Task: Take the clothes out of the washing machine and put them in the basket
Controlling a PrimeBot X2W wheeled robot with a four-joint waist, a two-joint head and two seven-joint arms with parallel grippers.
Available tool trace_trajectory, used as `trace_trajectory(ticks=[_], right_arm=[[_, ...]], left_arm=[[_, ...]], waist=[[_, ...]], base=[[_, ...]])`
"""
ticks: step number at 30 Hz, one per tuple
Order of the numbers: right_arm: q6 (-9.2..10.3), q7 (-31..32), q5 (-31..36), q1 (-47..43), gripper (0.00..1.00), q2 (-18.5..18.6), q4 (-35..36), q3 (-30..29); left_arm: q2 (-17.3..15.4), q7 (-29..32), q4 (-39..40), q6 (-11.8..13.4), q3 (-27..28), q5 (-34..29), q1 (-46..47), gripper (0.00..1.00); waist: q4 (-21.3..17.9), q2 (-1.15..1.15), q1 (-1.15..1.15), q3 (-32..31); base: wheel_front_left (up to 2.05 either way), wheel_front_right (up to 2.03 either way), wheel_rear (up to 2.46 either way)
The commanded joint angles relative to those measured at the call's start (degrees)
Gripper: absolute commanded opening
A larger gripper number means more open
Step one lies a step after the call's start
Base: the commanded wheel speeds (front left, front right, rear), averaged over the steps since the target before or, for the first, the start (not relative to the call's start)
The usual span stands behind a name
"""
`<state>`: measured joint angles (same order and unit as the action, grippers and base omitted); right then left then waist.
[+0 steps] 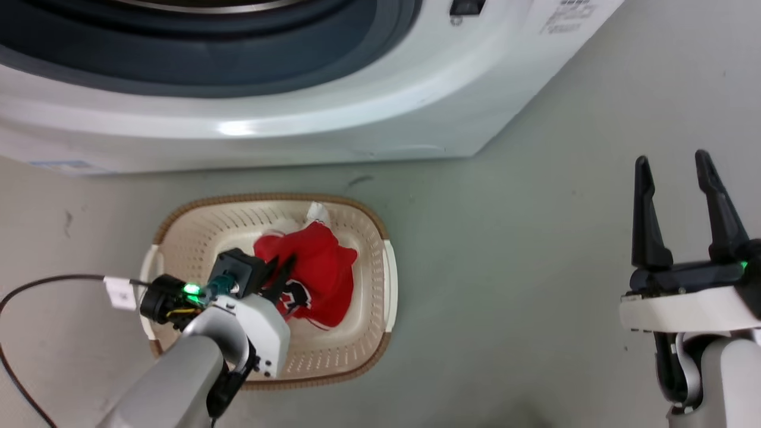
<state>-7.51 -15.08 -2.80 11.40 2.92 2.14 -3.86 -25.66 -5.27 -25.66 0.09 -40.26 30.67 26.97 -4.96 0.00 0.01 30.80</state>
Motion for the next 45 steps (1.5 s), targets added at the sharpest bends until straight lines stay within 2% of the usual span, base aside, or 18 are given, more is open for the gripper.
trace_trajectory(ticks=[1,6,12,19,24,25,26,27,35,45], right_arm=[[0.04,-0.1,-0.3,1.3,1.0,-0.1,0.5,0.0],[0.04,-0.1,-1.2,3.6,1.0,-0.1,1.1,-0.6],[0.04,-0.1,-2.0,5.4,1.0,-0.1,1.9,-1.1],[0.04,-0.1,-2.9,6.8,1.0,-0.1,2.5,-1.4],[0.04,-0.1,-2.9,7.3,1.0,-0.1,2.5,-1.6],[0.04,-0.1,-2.8,7.3,1.0,-0.1,2.4,-1.6],[0.04,-0.1,-2.6,7.3,1.0,-0.1,2.2,-1.6],[0.04,-0.1,-2.6,7.4,1.0,-0.1,2.1,-1.4],[0.04,-0.1,-1.7,6.7,1.0,-0.1,1.1,-1.2],[0.04,-0.1,-0.2,3.1,1.0,-0.1,-0.8,-0.8]], left_arm=[[0.6,-0.4,-2.0,-0.5,0.0,-0.2,1.8,0.0],[3.7,-0.7,-15.0,-3.2,-1.6,-1.5,8.8,0.0],[7.7,0.0,-29.2,-5.2,-4.1,-3.4,17.0,0.0],[10.3,2.3,-42.1,-5.3,-6.4,-5.3,23.3,0.0],[11.8,3.2,-45.7,-5.8,-7.0,-4.9,24.8,0.0],[12.0,3.8,-46.2,-5.9,-7.0,-4.7,24.8,0.06],[12.2,4.3,-46.5,-5.9,-7.1,-4.7,24.8,0.64],[12.3,4.5,-46.8,-6.0,-7.2,-4.6,24.9,1.0],[13.6,5.1,-47.7,-6.8,-8.2,-3.8,22.5,1.0],[15.6,-0.3,-47.8,-7.4,-8.9,-1.8,17.7,1.0]], waist=[[-1.5,0.0,-0.01,5.0],[-2.6,0.0,-0.01,10.7],[-3.7,0.0,-0.01,16.1],[-4.8,0.0,-0.01,20.1],[-5.2,0.0,-0.01,21.0],[-5.0,0.0,-0.01,20.9],[-4.9,0.0,-0.01,20.8],[-4.8,0.0,-0.01,20.5],[-3.6,0.0,-0.01,15.6],[-1.5,0.0,-0.01,6.1]], base=[[0.0,0.0,0.0],[0.0,0.0,0.0],[0.0,0.0,0.0],[0.0,0.0,0.0],[0.0,0.0,0.0],[0.0,0.0,0.0],[0.0,0.0,0.0],[0.0,0.0,0.0],[0.0,0.0,0.0],[0.0,0.0,0.0]])
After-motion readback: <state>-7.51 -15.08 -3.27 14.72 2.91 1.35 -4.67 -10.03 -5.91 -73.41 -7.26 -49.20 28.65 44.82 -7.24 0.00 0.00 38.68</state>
